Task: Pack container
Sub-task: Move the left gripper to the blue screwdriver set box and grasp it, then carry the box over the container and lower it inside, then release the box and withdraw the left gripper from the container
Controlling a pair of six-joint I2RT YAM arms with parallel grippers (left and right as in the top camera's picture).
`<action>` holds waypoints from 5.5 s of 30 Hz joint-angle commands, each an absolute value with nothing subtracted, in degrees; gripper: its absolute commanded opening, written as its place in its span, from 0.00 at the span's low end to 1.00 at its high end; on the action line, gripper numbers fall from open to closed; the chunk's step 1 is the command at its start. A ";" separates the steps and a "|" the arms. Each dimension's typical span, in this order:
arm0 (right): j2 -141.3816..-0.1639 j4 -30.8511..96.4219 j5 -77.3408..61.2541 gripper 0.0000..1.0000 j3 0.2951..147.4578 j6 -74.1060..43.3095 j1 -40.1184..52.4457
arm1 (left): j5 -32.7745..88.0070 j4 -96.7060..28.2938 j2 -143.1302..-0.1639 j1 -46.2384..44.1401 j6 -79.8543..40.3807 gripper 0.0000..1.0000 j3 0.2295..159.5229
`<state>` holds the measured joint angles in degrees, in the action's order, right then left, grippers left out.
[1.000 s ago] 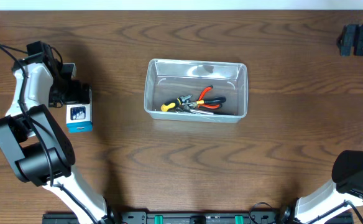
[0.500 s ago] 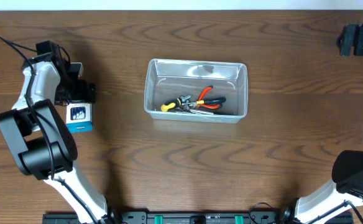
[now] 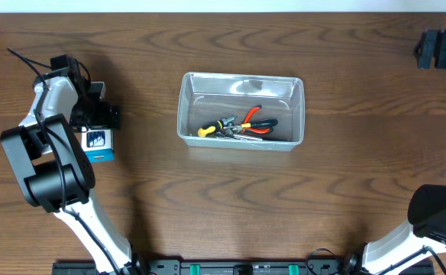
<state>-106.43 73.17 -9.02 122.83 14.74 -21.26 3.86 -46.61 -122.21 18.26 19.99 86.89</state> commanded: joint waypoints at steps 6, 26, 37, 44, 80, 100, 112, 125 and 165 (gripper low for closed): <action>-106.10 73.30 -9.45 0.99 122.76 15.46 -20.93 | 3.86 -46.72 -125.19 18.46 20.93 0.98 86.46; -106.10 73.63 -9.45 0.99 122.76 15.46 -20.91 | 3.42 -48.18 -125.19 18.46 20.91 0.82 86.46; -106.10 74.00 -9.45 0.99 122.76 15.49 -20.91 | 3.44 -49.23 -125.19 18.46 20.91 0.65 86.46; -106.10 74.02 -9.45 0.99 122.76 15.49 -20.91 | 3.44 -49.95 -125.19 18.46 20.91 0.51 86.46; -106.10 74.17 -9.45 0.99 122.76 15.90 -20.91 | 3.49 -47.81 -86.30 -14.48 34.33 0.05 87.42; -106.10 75.64 -9.45 0.99 122.76 15.90 -20.91 | 3.49 -36.80 -113.73 -31.20 44.10 0.06 87.39; -106.10 75.66 -9.43 0.99 122.76 15.92 -20.93 | 3.44 -36.77 -114.87 -30.92 44.10 0.70 87.39; -106.10 75.79 -9.23 0.99 122.76 16.93 -20.53 | 3.42 -37.06 -107.83 -30.85 41.85 0.98 87.42; -61.06 50.50 -3.03 0.99 73.58 7.25 -1.28 | -2.90 -40.80 -25.52 -0.34 20.97 0.98 44.27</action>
<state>-66.61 53.12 -4.84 85.56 11.53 -0.95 -0.12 -40.07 -31.03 -0.47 19.40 49.60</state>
